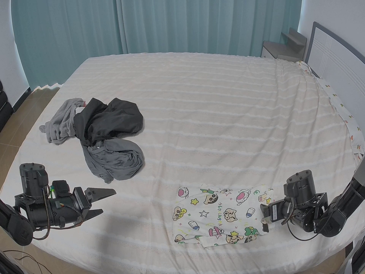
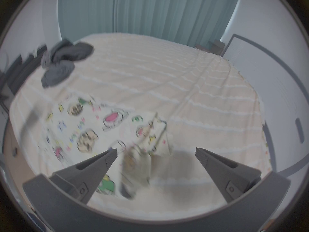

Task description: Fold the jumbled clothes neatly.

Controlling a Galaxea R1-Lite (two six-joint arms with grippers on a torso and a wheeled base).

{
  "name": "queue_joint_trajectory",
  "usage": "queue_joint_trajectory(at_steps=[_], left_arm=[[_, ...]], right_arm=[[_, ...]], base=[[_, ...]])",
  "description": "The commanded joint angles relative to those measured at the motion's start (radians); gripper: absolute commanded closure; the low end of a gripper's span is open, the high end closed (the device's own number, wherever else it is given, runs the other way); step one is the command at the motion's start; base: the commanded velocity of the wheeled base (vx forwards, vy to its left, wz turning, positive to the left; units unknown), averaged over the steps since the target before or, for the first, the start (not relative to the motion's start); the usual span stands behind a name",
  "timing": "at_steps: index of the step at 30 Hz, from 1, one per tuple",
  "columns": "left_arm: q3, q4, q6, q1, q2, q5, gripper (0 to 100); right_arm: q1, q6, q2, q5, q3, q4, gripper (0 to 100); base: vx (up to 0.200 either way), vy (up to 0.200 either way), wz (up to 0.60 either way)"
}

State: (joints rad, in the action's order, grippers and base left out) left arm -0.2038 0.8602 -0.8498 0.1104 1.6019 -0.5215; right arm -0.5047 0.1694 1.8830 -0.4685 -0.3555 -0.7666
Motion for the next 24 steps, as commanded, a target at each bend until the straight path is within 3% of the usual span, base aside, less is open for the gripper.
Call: queue_joint_trajectory(at_steps=[1, 7, 16, 24], left_arm=[[0.0, 0.0, 0.0, 0.0, 0.003, 0.0, 0], [0.0, 0.0, 0.0, -0.002, 0.013, 0.0, 0], [0.004, 0.026, 0.0, -0.003, 0.039, 0.001, 0], [0.004, 0.026, 0.0, -0.003, 0.043, 0.001, 0]], right_arm=[[0.011, 0.052, -0.018, 0.033, -0.026, -0.014, 0], [0.02, 0.068, -0.01, 0.047, 0.036, -0.016, 0], [0.035, 0.062, 0.153, 0.06, 0.029, -0.026, 0], [0.156, 0.056, 0.203, 0.059, 0.069, -0.1, 0]], base=[[0.0, 0.0, 0.0], [0.0, 0.0, 0.0], [0.0, 0.0, 0.0], [0.0, 0.0, 0.0]])
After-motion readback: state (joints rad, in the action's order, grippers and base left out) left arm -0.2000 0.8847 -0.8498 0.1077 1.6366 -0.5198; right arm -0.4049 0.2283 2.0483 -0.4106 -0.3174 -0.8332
